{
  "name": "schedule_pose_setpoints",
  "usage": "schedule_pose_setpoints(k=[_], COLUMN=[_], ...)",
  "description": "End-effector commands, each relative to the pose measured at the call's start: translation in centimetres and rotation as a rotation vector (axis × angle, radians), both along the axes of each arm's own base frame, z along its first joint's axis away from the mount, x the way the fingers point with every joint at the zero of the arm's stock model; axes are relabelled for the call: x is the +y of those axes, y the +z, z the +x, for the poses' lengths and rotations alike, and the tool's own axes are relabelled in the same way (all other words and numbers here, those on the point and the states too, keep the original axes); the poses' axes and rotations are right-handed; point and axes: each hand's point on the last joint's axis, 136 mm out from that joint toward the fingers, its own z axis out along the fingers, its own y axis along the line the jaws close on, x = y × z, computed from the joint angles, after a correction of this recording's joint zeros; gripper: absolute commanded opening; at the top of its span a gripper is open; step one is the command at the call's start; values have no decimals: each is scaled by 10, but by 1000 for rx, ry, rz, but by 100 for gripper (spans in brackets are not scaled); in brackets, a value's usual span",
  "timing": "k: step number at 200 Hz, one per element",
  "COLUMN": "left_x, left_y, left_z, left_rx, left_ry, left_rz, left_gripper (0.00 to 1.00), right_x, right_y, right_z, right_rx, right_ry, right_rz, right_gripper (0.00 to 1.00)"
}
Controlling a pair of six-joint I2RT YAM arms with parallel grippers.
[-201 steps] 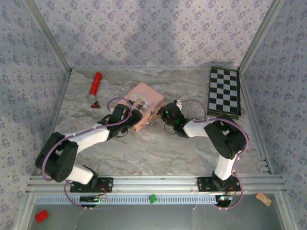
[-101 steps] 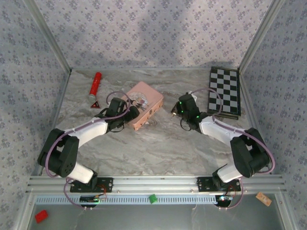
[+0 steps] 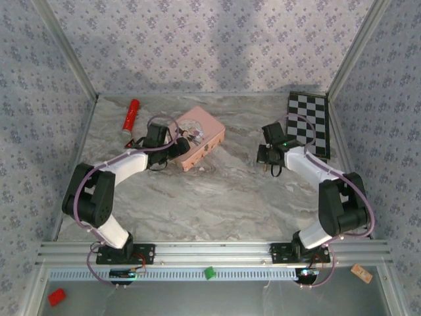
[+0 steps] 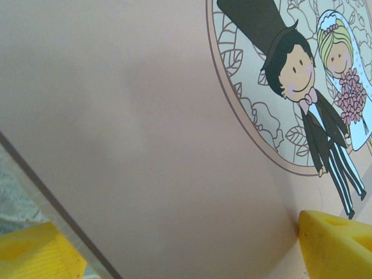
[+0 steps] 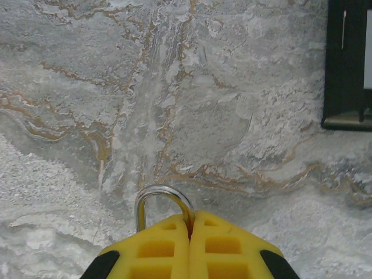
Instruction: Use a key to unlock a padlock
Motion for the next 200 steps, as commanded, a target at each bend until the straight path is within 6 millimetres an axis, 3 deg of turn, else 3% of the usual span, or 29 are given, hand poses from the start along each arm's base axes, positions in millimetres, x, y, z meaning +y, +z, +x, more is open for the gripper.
schedule_pose_setpoints(k=[1, 46, 95, 118, 200], left_x=[15, 15, 22, 30, 77], left_y=[-27, -2, 26, 35, 60], left_z=[-5, -7, -28, -38, -57], left_rx=[78, 47, -9, -42, -170], left_ry=[-25, -56, -68, -61, 68], left_rz=[105, 110, 95, 101, 126], left_gripper=[88, 89, 92, 93, 98], right_x=[-13, -28, -37, -28, -15], right_y=[-10, -23, -45, -42, -60], right_z=[-3, 11, 17, 34, 48], right_rx=[92, 161, 222, 190, 208], right_ry=[35, 17, 6, 24, 29], right_rz=[-79, -97, -92, -62, -15], right_gripper=[0, 0, 0, 0, 0])
